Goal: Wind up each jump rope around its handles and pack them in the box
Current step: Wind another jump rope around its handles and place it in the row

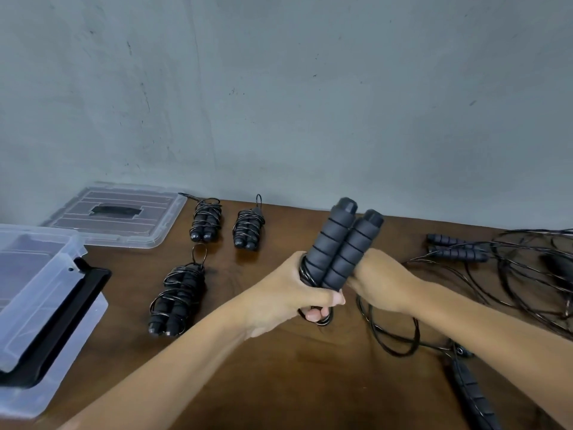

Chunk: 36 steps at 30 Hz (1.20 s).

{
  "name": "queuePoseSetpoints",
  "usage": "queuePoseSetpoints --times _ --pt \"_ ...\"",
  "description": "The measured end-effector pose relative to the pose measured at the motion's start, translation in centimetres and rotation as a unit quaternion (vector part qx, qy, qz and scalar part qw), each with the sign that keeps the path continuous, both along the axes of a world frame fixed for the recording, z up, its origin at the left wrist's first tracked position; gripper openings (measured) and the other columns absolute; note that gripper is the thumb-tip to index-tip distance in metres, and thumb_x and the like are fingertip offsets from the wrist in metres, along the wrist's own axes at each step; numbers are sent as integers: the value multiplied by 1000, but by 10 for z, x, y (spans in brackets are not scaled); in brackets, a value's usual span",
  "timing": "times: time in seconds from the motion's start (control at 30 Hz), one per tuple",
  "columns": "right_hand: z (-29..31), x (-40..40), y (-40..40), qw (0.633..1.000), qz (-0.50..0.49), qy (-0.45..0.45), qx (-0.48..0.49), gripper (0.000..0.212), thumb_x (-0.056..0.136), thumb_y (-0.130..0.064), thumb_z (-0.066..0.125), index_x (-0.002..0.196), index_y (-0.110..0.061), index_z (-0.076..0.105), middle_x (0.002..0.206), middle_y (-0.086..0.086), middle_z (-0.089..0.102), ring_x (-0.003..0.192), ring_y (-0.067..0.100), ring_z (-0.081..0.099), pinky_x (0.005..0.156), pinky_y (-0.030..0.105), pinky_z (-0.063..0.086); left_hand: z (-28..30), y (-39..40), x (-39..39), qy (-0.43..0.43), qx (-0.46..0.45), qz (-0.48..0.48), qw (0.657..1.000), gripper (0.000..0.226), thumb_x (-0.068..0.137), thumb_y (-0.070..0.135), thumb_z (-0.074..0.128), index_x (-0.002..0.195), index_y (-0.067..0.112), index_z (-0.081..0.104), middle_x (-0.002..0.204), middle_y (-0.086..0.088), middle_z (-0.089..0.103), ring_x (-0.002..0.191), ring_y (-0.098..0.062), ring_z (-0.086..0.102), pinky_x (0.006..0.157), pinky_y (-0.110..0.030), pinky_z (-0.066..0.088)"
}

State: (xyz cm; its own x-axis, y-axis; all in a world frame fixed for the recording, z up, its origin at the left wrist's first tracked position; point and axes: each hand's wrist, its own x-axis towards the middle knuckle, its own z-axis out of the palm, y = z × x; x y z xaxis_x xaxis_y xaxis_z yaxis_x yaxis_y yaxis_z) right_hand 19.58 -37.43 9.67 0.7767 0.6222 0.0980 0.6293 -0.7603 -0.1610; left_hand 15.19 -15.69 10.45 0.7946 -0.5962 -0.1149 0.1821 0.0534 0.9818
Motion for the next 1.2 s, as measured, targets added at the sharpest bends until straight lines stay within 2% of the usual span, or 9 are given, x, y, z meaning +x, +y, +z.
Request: queuePoseSetpoints --times 0.1,0.3,0.43,0.67,0.83,0.9,1.0,1.1,1.2 --pt "1 -20 9 998 -1 52 39 26 107 -24 45 85 -37 42 74 -12 52 66 13 51 62 33 39 -15 3 1 47 -31 64 996 75 77 8 82 139 6 40 101 -21 60 64 -18 51 56 -28 42" --pt "-6 -34 -4 981 -63 120 140 23 107 -42 42 95 -33 60 58 -5 57 50 16 50 55 41 43 -21 16 7 69 -85 132 985 48 83 6 75 126 -8 58 94 -14 62 63 -16 53 56 -24 42" --pt "-2 -40 -19 961 -125 166 183 24 106 -39 47 92 -30 65 54 -8 49 46 6 39 51 21 32 -23 30 20 110 -95 180 973 37 93 -2 71 128 -6 57 91 -13 63 61 -16 54 56 -23 45" --pt "21 -57 -26 967 -177 128 131 27 104 -45 47 88 -36 66 57 -21 56 54 3 52 56 21 31 -38 39 36 127 -57 236 962 17 95 4 72 108 2 62 87 -13 63 61 -18 51 52 -22 41" --pt "45 -67 -18 977 -153 89 115 19 101 -45 51 92 -38 66 82 -20 69 75 2 65 69 27 52 -52 33 41 39 67 253 964 22 83 7 85 86 7 64 70 -9 59 52 -19 46 49 -26 35" --pt "56 -68 -12 978 -142 88 123 18 101 -42 52 94 -37 68 83 -24 68 77 -2 63 68 19 48 -55 27 42 14 135 245 960 33 75 14 92 84 10 61 66 -7 58 51 -19 46 49 -26 39" --pt "67 -66 -3 994 -105 32 22 28 102 -50 37 98 -38 62 80 -19 62 81 0 59 66 16 42 -55 16 44 -39 271 235 933 53 62 40 99 92 13 65 69 2 66 51 -13 52 53 -28 46" --pt "68 -61 6 992 -48 -96 -73 44 102 -53 17 98 -36 58 80 -16 55 63 7 54 55 22 44 -49 5 45 -129 402 198 884 62 61 64 91 93 18 64 81 2 71 70 -13 66 59 -26 49" --pt "73 -52 12 975 -1 -203 -95 30 100 -43 42 83 -27 60 67 -12 47 49 8 43 37 26 33 -42 -4 45 -166 476 146 851 66 64 74 84 91 20 59 84 2 66 77 -17 65 57 -27 44"
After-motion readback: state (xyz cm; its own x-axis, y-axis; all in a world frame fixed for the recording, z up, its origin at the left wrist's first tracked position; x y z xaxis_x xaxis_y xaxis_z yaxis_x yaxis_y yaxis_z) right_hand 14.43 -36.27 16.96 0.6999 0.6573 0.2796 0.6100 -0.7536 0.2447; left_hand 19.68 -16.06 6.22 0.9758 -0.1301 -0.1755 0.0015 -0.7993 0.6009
